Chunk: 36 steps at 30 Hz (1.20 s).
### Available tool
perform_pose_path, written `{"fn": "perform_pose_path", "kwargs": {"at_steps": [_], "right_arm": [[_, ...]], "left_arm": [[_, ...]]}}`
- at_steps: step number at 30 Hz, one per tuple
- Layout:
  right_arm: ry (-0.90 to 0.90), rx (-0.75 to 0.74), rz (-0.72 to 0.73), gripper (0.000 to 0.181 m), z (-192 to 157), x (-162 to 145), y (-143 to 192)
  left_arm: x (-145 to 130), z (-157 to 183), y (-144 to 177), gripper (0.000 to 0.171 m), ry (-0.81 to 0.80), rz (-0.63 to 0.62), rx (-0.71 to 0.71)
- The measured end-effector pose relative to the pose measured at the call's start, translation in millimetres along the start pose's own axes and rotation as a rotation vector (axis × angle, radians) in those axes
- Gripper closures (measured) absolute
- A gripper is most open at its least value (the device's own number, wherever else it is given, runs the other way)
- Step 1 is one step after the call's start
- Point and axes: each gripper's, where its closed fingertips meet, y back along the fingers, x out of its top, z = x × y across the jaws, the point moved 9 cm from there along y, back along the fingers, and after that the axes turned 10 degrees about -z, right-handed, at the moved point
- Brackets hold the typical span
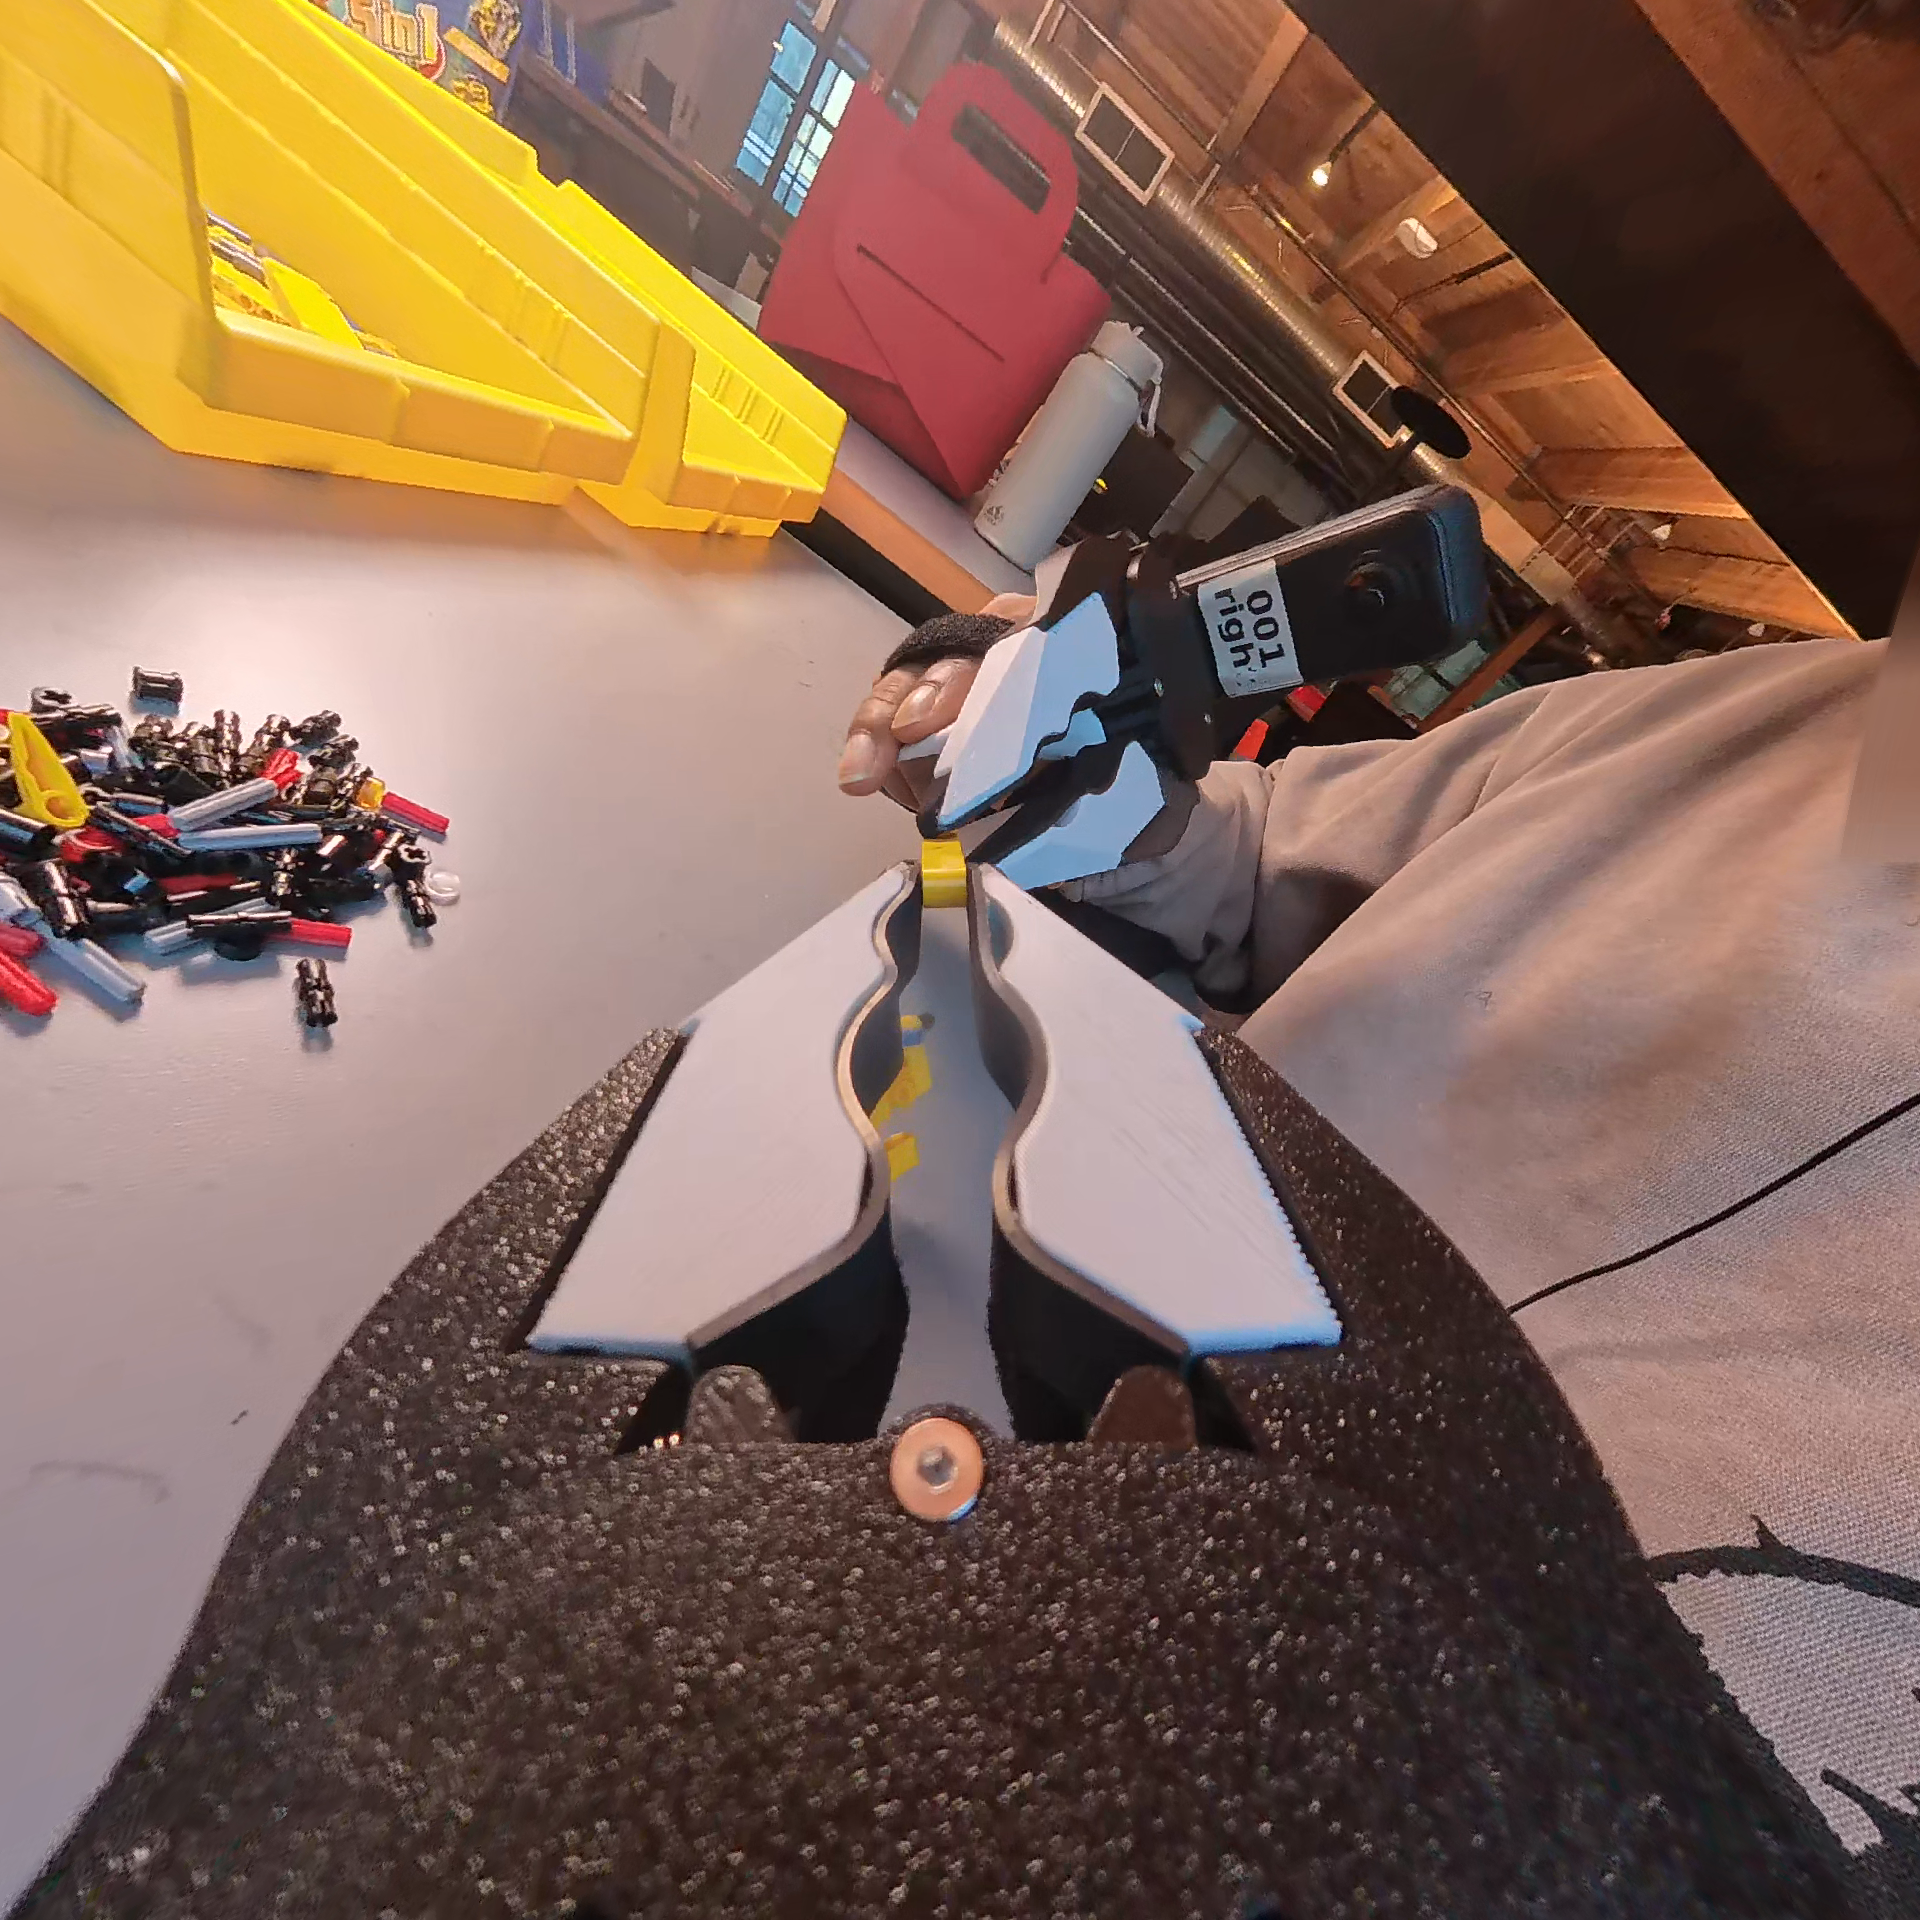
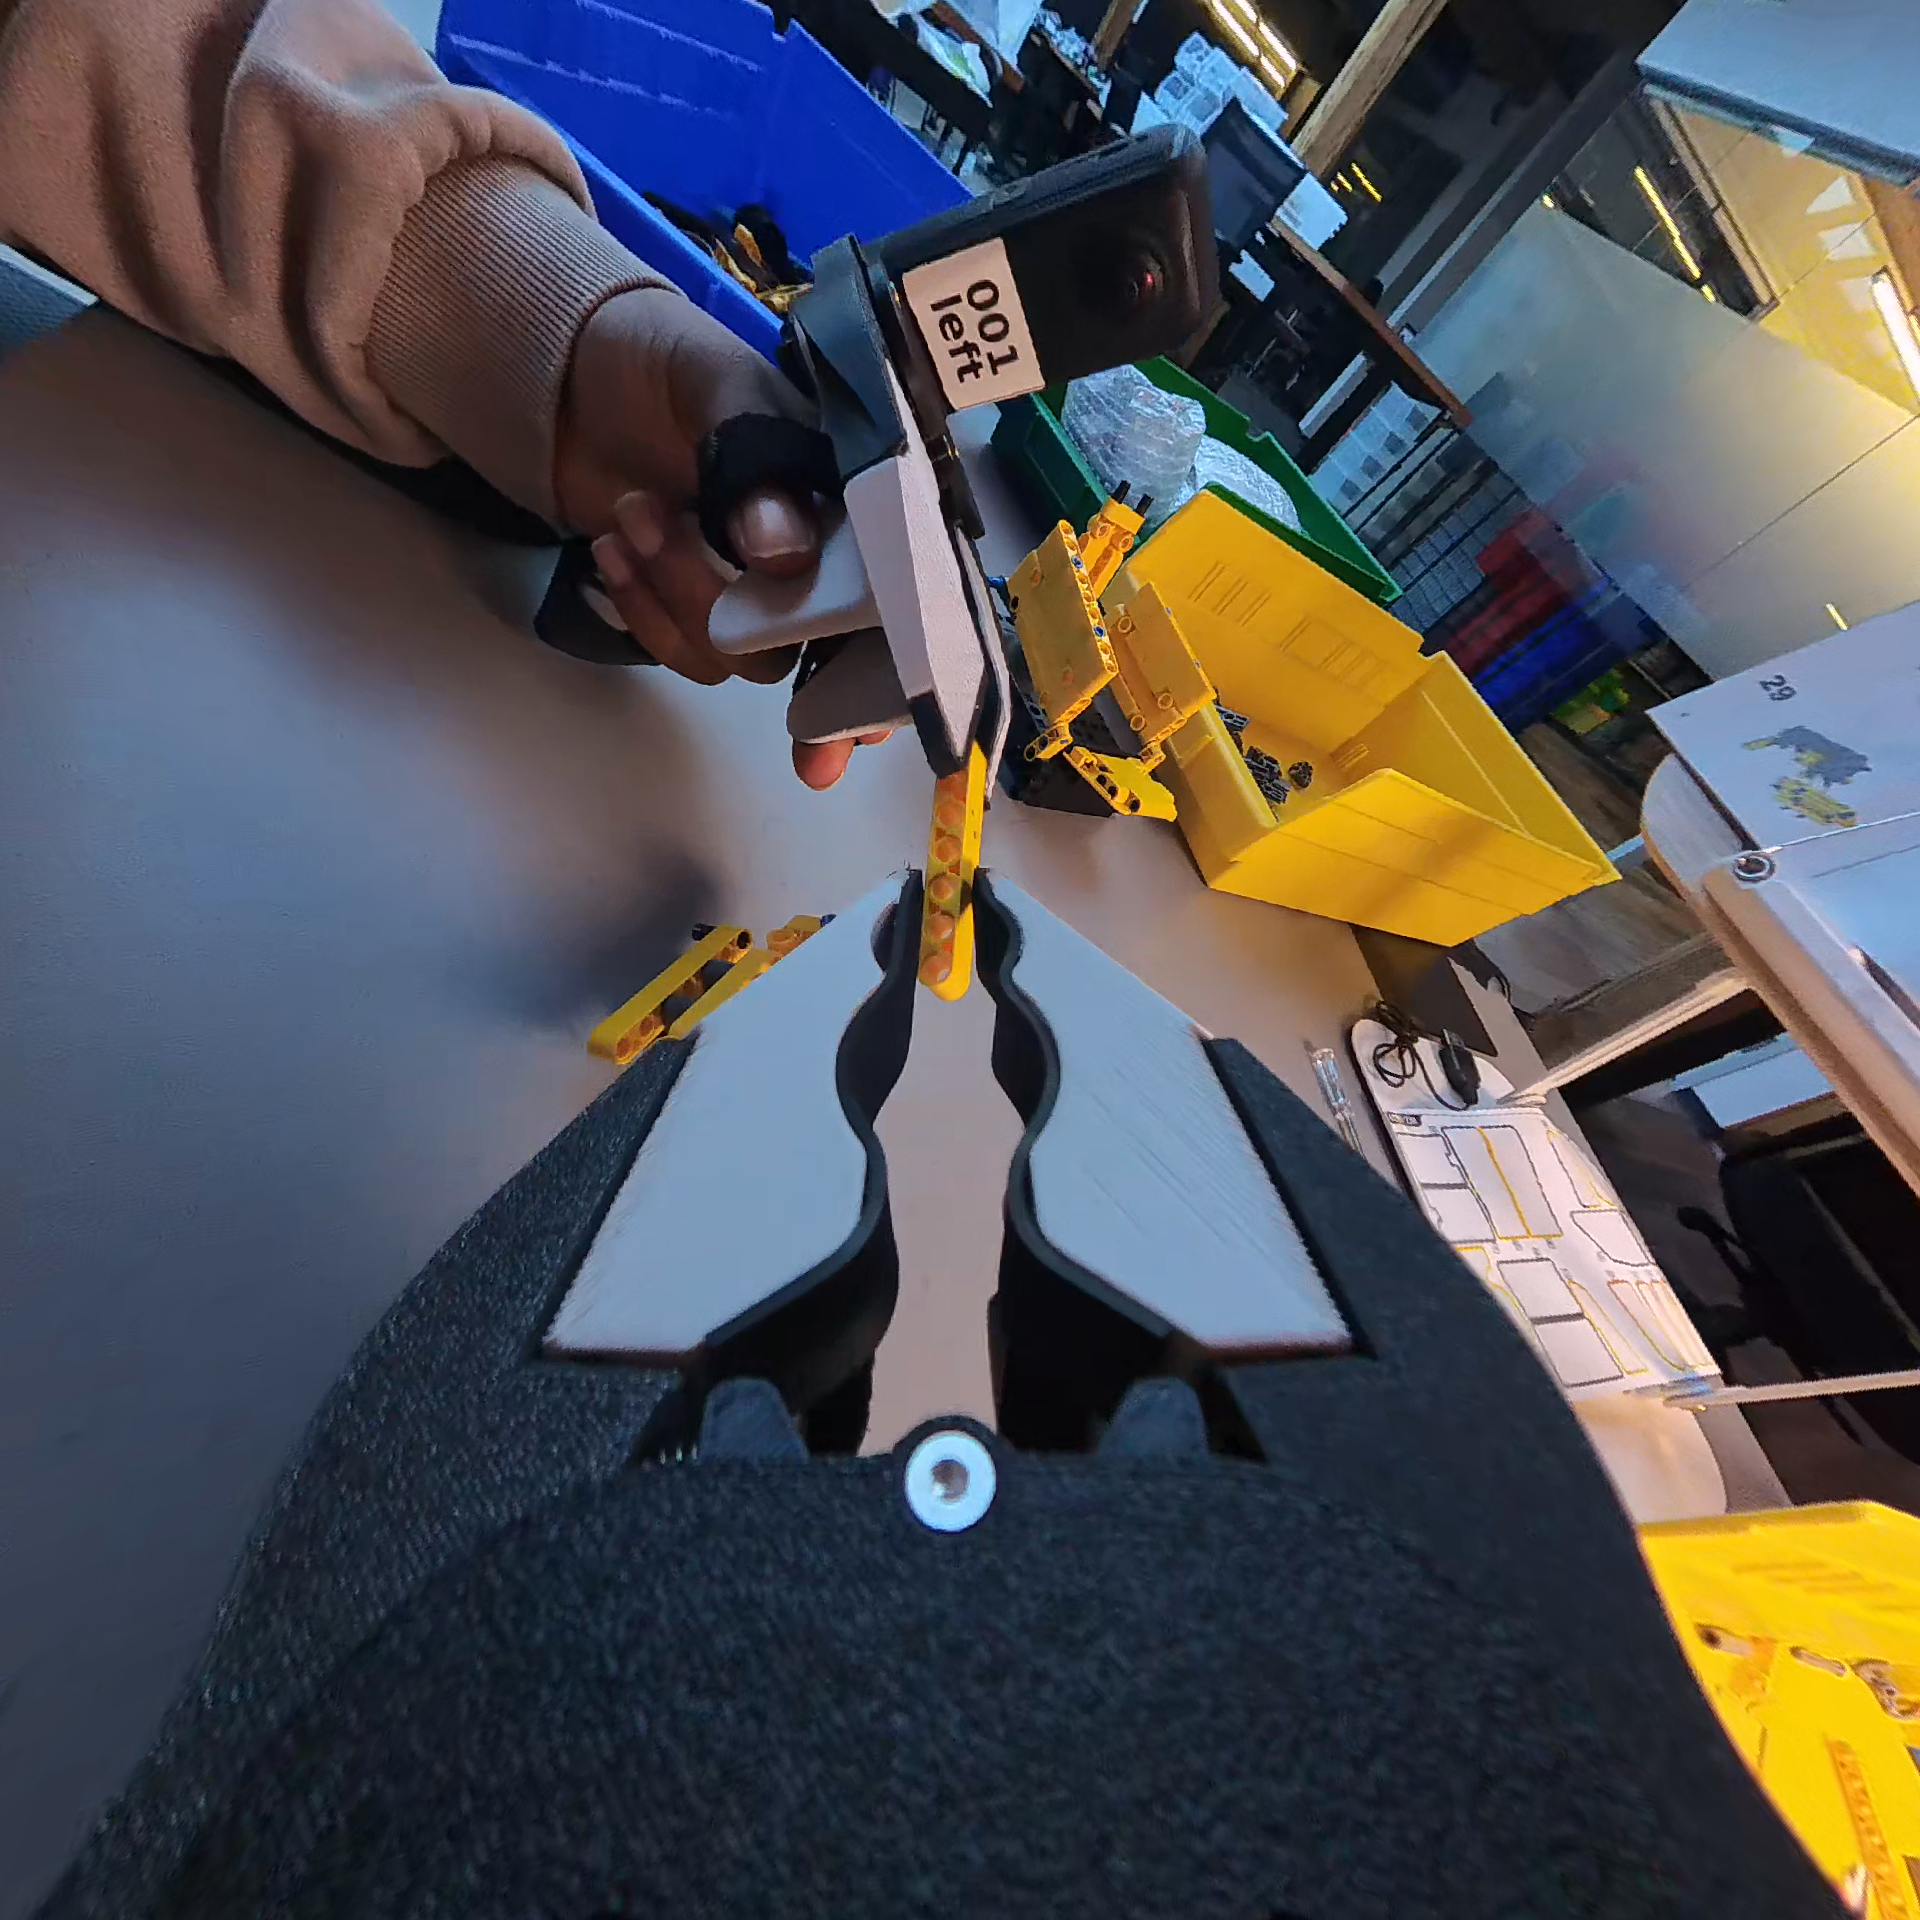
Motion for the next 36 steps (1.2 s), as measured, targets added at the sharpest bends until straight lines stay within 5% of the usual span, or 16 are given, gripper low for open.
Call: {"fn": "perform_pose_path", "kwargs": {"at_steps": [10,25,36], "right_arm": [[-0.160,-0.012,0.002,0.175,19.1,-13.7,2.0],[-0.575,-0.663,-0.257,0.174,152.4,-143.4,95.0],[-0.579,-0.645,-0.350,0.174,185.6,-161.0,69.6]], "left_arm": [[2.3,-5.5,8.8,0.144,-0.060,-0.002,0.174],[-15.6,-15.6,6.6,0.125,-0.126,-0.309,0.361],[-20.9,-19.7,4.6,0.125,-0.089,-0.365,0.355]]}}
